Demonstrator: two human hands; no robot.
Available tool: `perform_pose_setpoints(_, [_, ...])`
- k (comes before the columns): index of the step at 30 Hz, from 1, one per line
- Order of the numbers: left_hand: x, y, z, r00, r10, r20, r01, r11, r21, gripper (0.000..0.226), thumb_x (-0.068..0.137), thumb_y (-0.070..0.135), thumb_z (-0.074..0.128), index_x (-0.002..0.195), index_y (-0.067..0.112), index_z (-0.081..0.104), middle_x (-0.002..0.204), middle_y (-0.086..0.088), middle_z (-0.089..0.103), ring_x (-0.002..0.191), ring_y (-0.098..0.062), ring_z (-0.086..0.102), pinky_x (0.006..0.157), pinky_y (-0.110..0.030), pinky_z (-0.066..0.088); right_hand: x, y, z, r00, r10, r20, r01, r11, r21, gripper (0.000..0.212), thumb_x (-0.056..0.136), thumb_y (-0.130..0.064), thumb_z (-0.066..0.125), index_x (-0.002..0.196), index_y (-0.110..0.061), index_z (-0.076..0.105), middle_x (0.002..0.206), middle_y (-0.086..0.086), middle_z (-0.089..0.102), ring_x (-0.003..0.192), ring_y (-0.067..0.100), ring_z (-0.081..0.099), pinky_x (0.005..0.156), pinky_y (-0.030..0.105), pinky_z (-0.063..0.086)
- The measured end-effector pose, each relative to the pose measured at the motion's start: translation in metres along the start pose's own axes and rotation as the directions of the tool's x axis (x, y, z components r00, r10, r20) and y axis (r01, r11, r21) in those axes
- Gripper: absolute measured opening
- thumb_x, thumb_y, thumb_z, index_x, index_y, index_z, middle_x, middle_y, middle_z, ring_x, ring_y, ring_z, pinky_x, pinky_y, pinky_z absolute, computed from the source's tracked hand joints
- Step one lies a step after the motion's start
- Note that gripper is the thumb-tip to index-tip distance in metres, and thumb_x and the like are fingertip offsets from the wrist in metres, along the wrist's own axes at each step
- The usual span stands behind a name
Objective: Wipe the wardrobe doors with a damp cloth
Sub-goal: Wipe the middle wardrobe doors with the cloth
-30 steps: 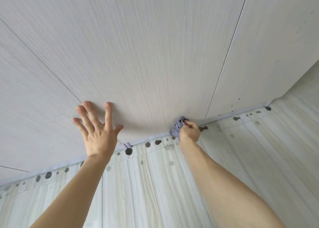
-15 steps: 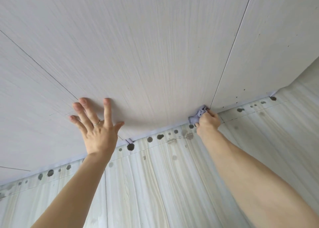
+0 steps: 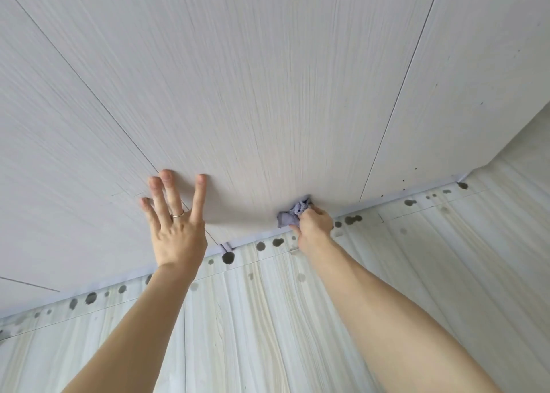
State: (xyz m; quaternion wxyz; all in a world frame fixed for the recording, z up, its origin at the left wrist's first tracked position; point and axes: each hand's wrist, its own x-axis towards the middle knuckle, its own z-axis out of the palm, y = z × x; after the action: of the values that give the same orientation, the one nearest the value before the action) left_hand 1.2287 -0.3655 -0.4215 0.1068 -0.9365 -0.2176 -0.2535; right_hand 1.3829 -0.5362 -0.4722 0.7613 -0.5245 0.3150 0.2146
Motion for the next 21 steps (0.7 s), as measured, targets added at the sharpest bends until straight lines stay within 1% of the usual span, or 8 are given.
perform_pose_setpoints(3, [-0.004, 0.0, -0.005, 1.0, 0.007, -0.025, -0.006, 0.999, 0.043, 0.134, 0.063, -0.024, 0.069, 0.162, 0.028, -0.006, 0.161, -0.018, -0.031, 0.149, -0.038, -0.028, 0.12, -0.051, -0.019, 0.019, -0.045, -0.023, 0.979, -0.147, -0.144, 0.155, 0.987, 0.046, 0.016, 0.092, -0.006, 0.061, 0.093, -0.022, 0.062, 0.101, 0.004, 0.069, 0.091, 0.022, 0.067, 0.09, 0.045, 0.058])
perform_pose_setpoints(5, [-0.004, 0.003, -0.006, 1.0, 0.003, -0.027, -0.002, 0.999, 0.052, 0.131, 0.063, -0.027, 0.061, 0.161, 0.028, -0.007, 0.161, -0.018, -0.032, 0.149, -0.038, -0.028, 0.12, -0.053, -0.018, 0.033, -0.071, -0.034, 0.955, -0.212, -0.206, 0.229, 0.972, 0.061, 0.02, 0.09, -0.008, 0.06, 0.089, -0.028, 0.065, 0.096, -0.001, 0.07, 0.09, 0.021, 0.069, 0.088, 0.047, 0.059])
perform_pose_setpoints(7, [-0.004, 0.005, -0.008, 1.0, -0.014, -0.02, 0.015, 0.999, 0.042, 0.129, 0.064, -0.027, 0.058, 0.161, 0.029, -0.007, 0.161, -0.018, -0.032, 0.149, -0.038, -0.028, 0.12, -0.056, -0.014, 0.022, -0.089, -0.031, 0.945, -0.249, -0.211, 0.273, 0.958, 0.093, 0.022, 0.09, -0.008, 0.057, 0.081, -0.028, 0.064, 0.087, -0.006, 0.068, 0.081, 0.017, 0.067, 0.086, 0.045, 0.06])
perform_pose_setpoints(10, [-0.007, 0.007, -0.013, 0.999, -0.027, 0.032, 0.026, 0.999, 0.037, 0.125, 0.067, -0.019, 0.062, 0.161, 0.029, -0.005, 0.163, -0.02, -0.028, 0.151, -0.039, -0.024, 0.12, -0.063, 0.009, -0.012, -0.078, -0.009, 0.964, -0.23, -0.133, 0.246, 0.961, 0.125, 0.028, 0.09, 0.0, 0.056, 0.075, -0.022, 0.064, 0.074, -0.005, 0.066, 0.068, 0.015, 0.064, 0.083, 0.039, 0.059])
perform_pose_setpoints(14, [-0.012, 0.008, -0.032, 0.99, -0.043, 0.134, 0.033, 0.997, 0.076, 0.125, 0.071, -0.016, 0.059, 0.158, 0.033, -0.016, 0.163, -0.018, -0.028, 0.151, -0.036, -0.026, 0.118, -0.062, 0.026, -0.053, -0.022, 0.019, 0.967, -0.247, 0.07, 0.252, 0.964, -0.081, 0.035, 0.08, 0.003, 0.059, 0.068, -0.027, 0.074, 0.077, -0.003, 0.075, 0.083, 0.022, 0.073, 0.084, 0.047, 0.06])
perform_pose_setpoints(16, [-0.012, 0.008, -0.041, 0.989, -0.026, 0.148, 0.013, 0.996, 0.094, 0.125, 0.07, -0.015, 0.059, 0.159, 0.034, -0.013, 0.164, -0.015, -0.026, 0.153, -0.034, -0.021, 0.116, -0.06, 0.029, -0.069, -0.001, 0.032, 0.956, -0.244, 0.164, 0.269, 0.951, -0.154, 0.039, 0.076, 0.007, 0.058, 0.068, -0.027, 0.075, 0.079, -0.005, 0.076, 0.084, 0.019, 0.073, 0.084, 0.046, 0.06])
perform_pose_setpoints(18, [-0.014, -0.002, -0.053, 0.992, 0.026, 0.127, -0.039, 0.994, 0.097, 0.121, 0.068, -0.014, 0.06, 0.162, 0.034, 0.0, 0.167, -0.01, -0.019, 0.156, -0.03, -0.008, 0.116, -0.06, 0.025, -0.083, 0.011, 0.041, 0.948, -0.227, 0.225, 0.268, 0.947, -0.175, 0.041, 0.075, 0.009, 0.056, 0.069, -0.027, 0.075, 0.08, -0.006, 0.076, 0.085, 0.018, 0.072, 0.085, 0.046, 0.06])
perform_pose_setpoints(21, [-0.018, -0.028, -0.066, 0.998, 0.028, 0.057, -0.034, 0.994, 0.108, 0.115, 0.068, -0.011, 0.063, 0.162, 0.03, 0.01, 0.17, -0.004, -0.008, 0.156, -0.028, 0.004, 0.121, -0.059, 0.015, -0.077, 0.006, 0.039, 0.944, -0.243, 0.221, 0.289, 0.935, -0.204, 0.041, 0.075, 0.009, 0.056, 0.071, -0.026, 0.075, 0.081, -0.004, 0.076, 0.085, 0.02, 0.073, 0.086, 0.046, 0.06])
